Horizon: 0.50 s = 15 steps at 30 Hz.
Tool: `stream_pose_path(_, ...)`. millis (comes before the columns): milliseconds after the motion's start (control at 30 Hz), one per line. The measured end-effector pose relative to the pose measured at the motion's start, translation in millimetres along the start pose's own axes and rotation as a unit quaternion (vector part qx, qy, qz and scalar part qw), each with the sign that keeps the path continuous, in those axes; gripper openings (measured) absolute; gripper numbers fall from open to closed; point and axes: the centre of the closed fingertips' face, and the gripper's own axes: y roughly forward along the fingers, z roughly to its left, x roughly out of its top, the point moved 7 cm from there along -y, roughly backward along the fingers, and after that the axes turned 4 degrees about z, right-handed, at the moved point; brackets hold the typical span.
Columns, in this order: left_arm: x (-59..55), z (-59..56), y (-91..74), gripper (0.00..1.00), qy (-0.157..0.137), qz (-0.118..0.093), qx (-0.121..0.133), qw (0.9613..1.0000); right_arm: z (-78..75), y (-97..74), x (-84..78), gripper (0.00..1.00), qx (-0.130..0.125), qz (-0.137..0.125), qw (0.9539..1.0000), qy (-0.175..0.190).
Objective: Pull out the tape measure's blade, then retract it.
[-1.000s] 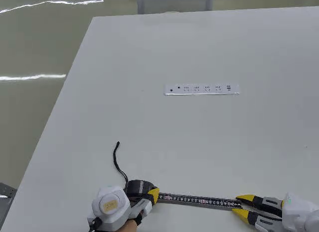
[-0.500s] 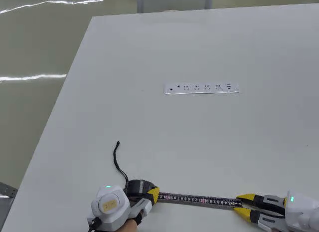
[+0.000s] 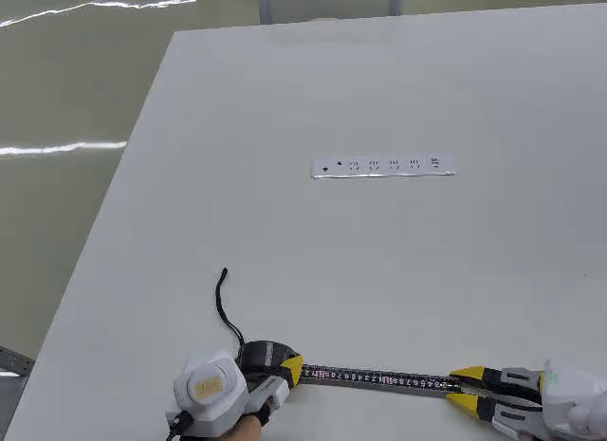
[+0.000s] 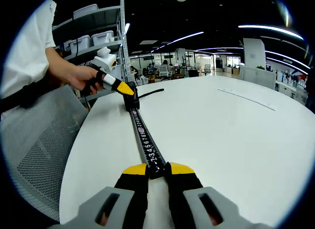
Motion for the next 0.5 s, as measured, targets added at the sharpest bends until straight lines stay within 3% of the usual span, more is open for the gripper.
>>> stream_pose_path(500,-1.0,-1.1,0.5,0.59,-0.005,-0.012,0.008,0.9999,-0.2,0.0,-0.8,0.14,-0.004,-0.004,1.0000,0.005)
